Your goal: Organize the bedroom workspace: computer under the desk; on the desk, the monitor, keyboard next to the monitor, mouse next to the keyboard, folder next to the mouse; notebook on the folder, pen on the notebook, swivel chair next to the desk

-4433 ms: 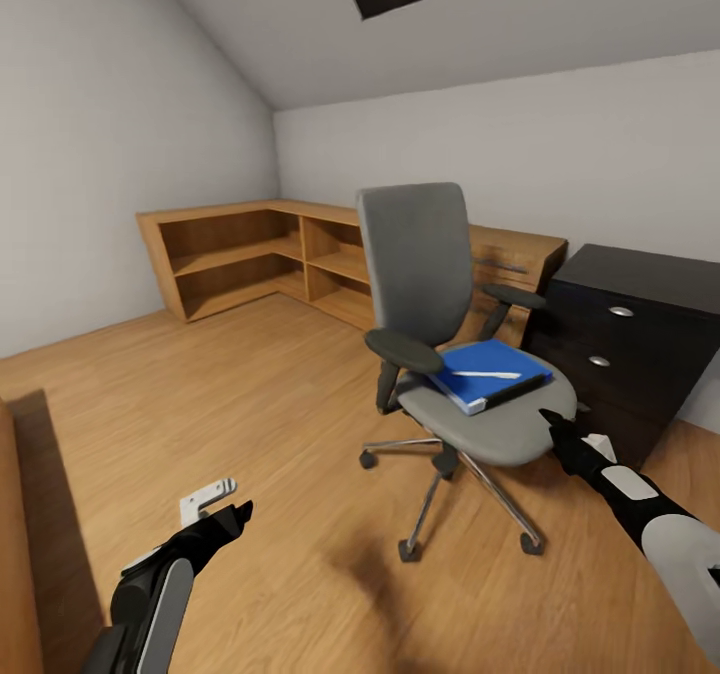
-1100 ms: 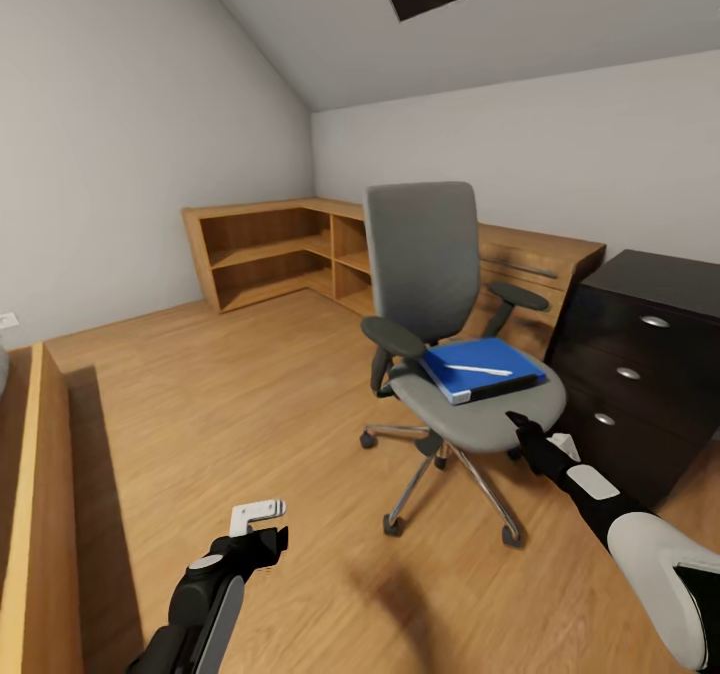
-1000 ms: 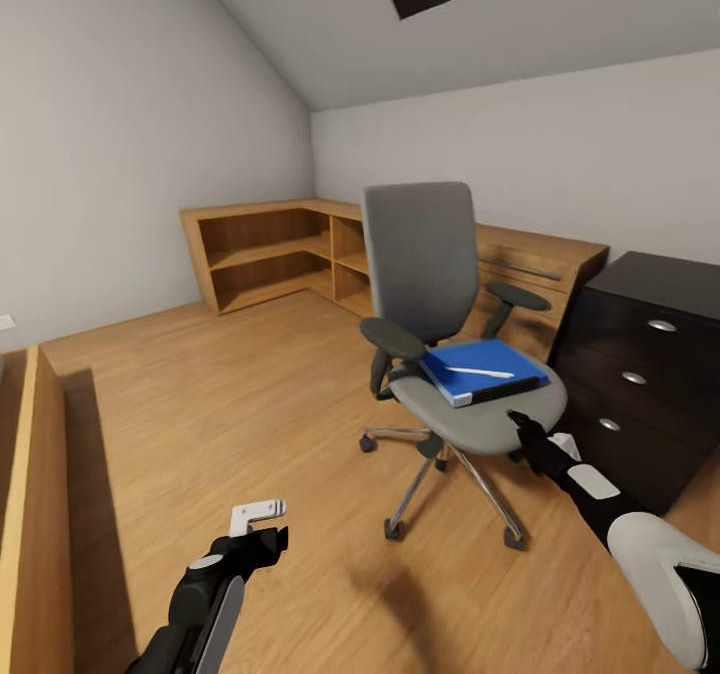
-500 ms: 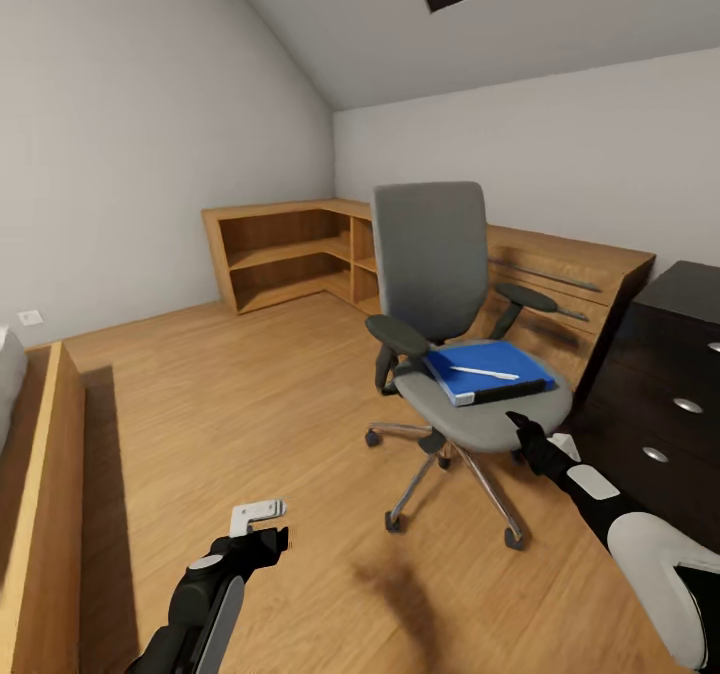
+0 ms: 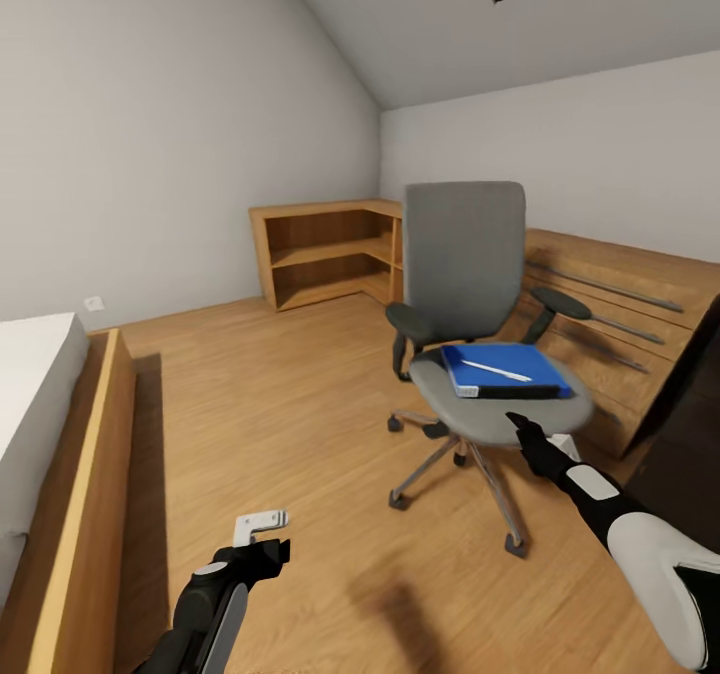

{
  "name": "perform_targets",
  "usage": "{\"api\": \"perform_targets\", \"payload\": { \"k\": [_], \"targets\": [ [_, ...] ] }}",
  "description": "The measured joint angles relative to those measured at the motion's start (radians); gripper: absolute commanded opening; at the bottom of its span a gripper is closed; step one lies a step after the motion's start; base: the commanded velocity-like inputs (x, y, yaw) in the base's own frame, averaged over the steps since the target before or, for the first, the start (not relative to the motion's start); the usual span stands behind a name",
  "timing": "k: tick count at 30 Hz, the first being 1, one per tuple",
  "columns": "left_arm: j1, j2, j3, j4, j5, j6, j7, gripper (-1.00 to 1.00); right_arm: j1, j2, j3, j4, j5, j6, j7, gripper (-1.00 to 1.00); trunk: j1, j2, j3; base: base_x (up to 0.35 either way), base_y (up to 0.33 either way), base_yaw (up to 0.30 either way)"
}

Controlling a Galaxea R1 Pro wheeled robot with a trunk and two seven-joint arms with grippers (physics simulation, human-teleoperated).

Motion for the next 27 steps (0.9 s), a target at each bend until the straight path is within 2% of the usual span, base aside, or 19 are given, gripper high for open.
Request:
{"api": "perform_targets", "payload": {
  "k": [7, 11, 18, 27],
  "targets": [
    [0.000, 0.000, -0.002, 0.001, -0.001, -0.008, 0.000, 1.00, -0.001, -0.001, 0.001, -0.006, -0.014, 0.003, 0.004, 1.00, -0.001, 0.000, -0.007, 0.080, -0.025, 0.145],
    [0.000, 0.000, -0.016, 0.002, -0.003, -0.049, 0.000, 1.00, 0.000, -0.001, 0.002, -0.005, -0.008, 0.002, 0.002, 1.00, -0.001, 0.000, -0.009, 0.286, -0.111, 0.034],
    [-0.001, 0.000, -0.021, 0.004, -0.003, -0.065, 0.000, 1.00, -0.001, -0.003, 0.002, -0.005, -0.011, 0.003, 0.003, 1.00, 0.000, 0.000, -0.009, 0.094, -0.044, 0.004],
    [-0.001, 0.001, -0.022, 0.004, -0.003, -0.066, 0.000, 1.00, 0.000, -0.003, 0.002, -0.004, -0.011, 0.003, 0.004, 1.00, 0.000, 0.000, -0.009, 0.004, -0.002, -0.196]
  ]
}}
